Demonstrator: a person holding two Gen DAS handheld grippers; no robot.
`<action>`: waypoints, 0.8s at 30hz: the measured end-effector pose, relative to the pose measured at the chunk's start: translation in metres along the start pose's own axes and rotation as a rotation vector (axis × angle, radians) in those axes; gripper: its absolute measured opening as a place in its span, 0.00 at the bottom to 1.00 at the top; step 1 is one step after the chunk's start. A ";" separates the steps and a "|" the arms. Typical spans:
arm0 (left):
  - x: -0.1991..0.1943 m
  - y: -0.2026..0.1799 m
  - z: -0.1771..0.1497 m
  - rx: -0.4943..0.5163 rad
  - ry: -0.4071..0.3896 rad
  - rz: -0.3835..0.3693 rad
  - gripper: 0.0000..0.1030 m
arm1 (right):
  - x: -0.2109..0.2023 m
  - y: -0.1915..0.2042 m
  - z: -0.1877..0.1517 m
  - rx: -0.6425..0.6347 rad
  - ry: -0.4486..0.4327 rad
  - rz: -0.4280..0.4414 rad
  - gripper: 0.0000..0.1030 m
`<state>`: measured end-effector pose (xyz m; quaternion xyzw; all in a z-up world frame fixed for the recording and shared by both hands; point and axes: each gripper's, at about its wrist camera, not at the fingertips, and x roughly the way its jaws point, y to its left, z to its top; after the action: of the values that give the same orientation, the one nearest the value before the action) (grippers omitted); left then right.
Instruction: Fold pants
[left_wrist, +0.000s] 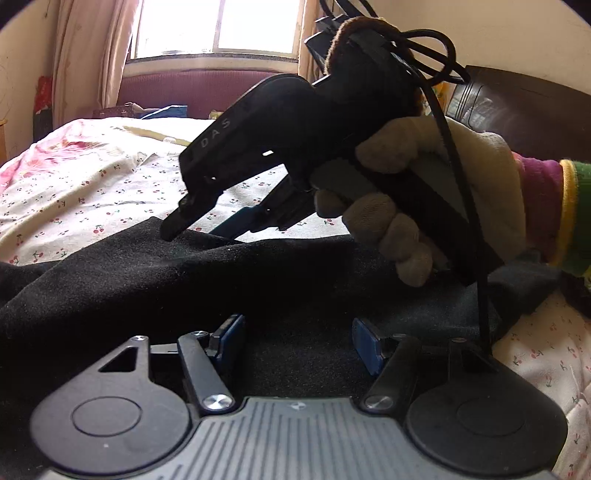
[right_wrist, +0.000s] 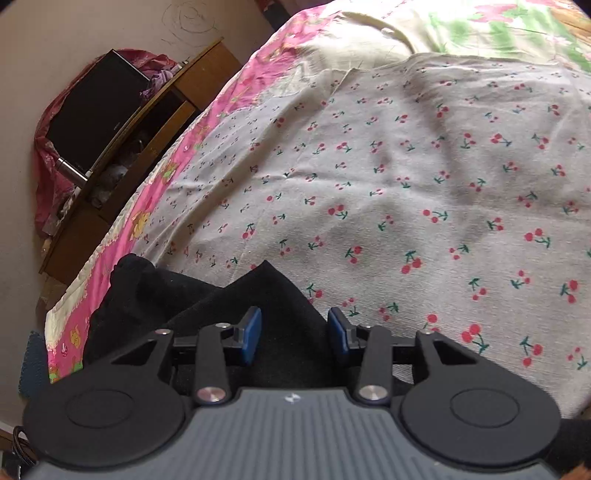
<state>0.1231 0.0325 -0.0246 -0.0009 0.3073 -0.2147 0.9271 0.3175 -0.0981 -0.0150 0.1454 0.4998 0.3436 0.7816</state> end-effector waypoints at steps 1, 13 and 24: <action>0.001 0.000 0.000 0.002 0.002 -0.001 0.75 | 0.002 0.003 -0.001 -0.007 0.016 0.032 0.37; 0.009 0.006 0.000 -0.007 0.018 -0.018 0.77 | -0.011 0.018 -0.009 -0.051 0.102 0.278 0.20; 0.012 0.004 0.004 -0.010 0.024 -0.027 0.78 | -0.003 0.016 0.000 -0.050 -0.014 0.195 0.20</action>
<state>0.1356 0.0304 -0.0285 -0.0073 0.3196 -0.2258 0.9202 0.3108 -0.0889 -0.0038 0.1762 0.4690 0.4292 0.7515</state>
